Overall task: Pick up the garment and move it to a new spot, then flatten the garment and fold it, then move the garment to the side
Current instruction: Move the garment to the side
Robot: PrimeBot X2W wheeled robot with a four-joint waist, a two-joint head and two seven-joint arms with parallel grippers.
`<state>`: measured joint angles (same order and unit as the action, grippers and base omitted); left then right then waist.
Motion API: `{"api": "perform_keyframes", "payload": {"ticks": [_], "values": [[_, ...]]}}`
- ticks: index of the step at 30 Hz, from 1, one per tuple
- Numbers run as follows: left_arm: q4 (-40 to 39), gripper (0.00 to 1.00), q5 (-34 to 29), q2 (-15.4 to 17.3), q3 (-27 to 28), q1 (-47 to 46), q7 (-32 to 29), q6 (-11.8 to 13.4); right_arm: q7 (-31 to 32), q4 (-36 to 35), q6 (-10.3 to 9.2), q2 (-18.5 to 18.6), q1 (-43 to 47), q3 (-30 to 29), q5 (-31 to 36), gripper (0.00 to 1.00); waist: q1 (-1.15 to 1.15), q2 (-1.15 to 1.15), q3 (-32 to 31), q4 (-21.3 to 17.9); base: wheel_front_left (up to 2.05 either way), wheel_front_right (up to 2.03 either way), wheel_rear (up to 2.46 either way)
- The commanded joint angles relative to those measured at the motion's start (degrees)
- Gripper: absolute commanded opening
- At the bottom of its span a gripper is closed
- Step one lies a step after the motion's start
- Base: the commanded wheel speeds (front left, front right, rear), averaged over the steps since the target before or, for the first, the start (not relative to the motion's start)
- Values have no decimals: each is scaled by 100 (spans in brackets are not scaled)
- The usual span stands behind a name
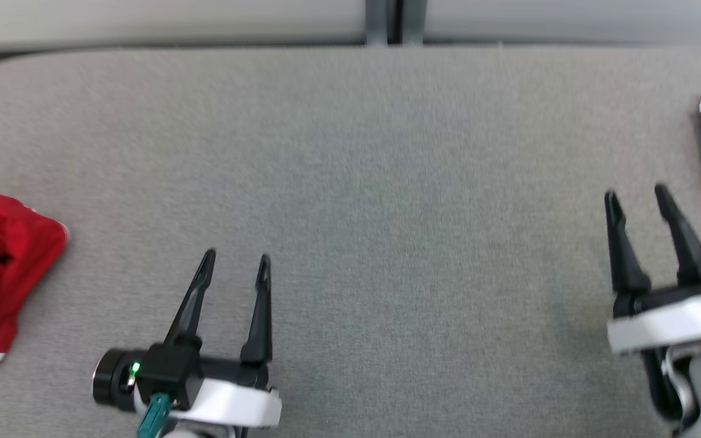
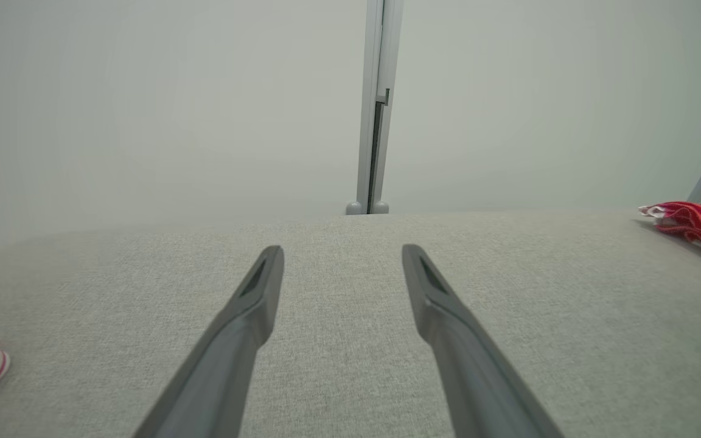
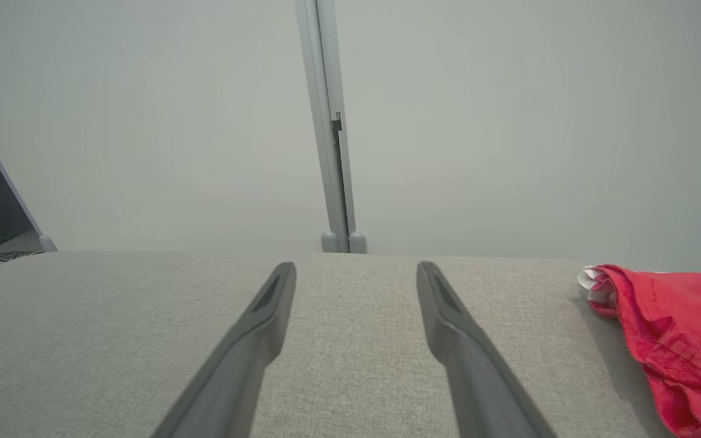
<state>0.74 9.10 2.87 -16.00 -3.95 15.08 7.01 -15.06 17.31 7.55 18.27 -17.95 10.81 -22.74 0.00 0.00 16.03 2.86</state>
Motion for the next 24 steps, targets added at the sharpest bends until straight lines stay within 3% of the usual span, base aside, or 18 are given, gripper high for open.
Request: {"api": "perform_keyframes", "payload": {"ticks": [1,4,9,24], "values": [[-30,100,-54,9,112,217,7,-49,-8,-246,-13,-219,410,-253,278,100,0,0,-728,267,0,0,0],[-144,100,-33,11,294,601,6,-96,-7,-683,-12,-674,1121,-530,714,100,0,0,-1036,239,0,0,0],[-247,100,-29,9,563,1156,7,-50,-7,-939,-13,-1071,1901,-587,1095,100,0,0,-1489,65,0,0,0],[-73,100,-49,11,851,1505,7,-91,-6,-731,-12,-1190,2260,-338,1323,100,0,0,-1805,-336,0,0,0]]}}
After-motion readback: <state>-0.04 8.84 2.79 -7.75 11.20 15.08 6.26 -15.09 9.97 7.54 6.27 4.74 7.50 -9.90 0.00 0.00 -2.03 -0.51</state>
